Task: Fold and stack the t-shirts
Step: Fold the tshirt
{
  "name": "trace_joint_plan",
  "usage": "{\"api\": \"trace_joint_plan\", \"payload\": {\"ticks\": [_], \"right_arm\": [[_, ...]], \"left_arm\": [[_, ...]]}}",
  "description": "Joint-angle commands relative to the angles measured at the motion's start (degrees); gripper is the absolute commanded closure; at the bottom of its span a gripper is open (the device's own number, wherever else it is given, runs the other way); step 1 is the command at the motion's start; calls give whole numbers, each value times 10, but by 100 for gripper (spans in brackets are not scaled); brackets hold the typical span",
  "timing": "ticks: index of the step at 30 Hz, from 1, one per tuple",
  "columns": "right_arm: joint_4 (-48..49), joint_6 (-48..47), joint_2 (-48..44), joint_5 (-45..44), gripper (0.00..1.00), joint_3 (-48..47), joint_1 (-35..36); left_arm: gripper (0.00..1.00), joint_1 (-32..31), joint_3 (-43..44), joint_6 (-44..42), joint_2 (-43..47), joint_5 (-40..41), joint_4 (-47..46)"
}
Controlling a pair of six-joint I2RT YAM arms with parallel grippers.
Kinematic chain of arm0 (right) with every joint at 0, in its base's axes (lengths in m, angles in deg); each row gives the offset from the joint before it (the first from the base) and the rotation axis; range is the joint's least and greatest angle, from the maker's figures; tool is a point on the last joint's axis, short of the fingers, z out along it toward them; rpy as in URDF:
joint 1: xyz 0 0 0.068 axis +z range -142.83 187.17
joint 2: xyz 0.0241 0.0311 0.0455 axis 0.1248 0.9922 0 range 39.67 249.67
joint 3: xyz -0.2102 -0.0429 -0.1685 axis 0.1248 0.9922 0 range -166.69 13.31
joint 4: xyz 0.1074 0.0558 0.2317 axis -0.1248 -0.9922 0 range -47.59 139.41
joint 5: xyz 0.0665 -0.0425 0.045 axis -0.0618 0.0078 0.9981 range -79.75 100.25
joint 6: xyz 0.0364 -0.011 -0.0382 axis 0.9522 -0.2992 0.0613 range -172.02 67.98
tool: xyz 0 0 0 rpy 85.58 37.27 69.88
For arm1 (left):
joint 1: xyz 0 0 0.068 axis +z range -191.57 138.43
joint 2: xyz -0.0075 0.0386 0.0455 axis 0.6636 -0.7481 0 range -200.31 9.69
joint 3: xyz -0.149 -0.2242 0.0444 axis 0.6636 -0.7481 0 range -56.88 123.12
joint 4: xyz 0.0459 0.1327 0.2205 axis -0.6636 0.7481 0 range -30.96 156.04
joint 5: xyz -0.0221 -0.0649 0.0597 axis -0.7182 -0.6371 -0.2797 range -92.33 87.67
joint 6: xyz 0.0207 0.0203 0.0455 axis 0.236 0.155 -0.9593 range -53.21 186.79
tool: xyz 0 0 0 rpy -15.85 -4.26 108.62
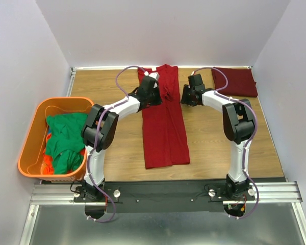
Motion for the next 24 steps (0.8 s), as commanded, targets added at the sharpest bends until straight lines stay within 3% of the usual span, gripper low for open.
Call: {"api": "trace_joint_plan", "payload": {"ticks": [1,6,18,24], "right_arm": [[-6,-2,-15,-46,50,4,5],[-4,-6,-33,-67,50,1,19],[-4,-23,3,-95,62,-27,61],[-4,-29,9,-113,62,-27,69]], "left_arm": [[94,-3,-5,8,-5,34,-11],[100,-11,14,3,-31,58,18],[100,-17,34,3,-78,81,51],[100,-17,37,2,-87,88,64]]}}
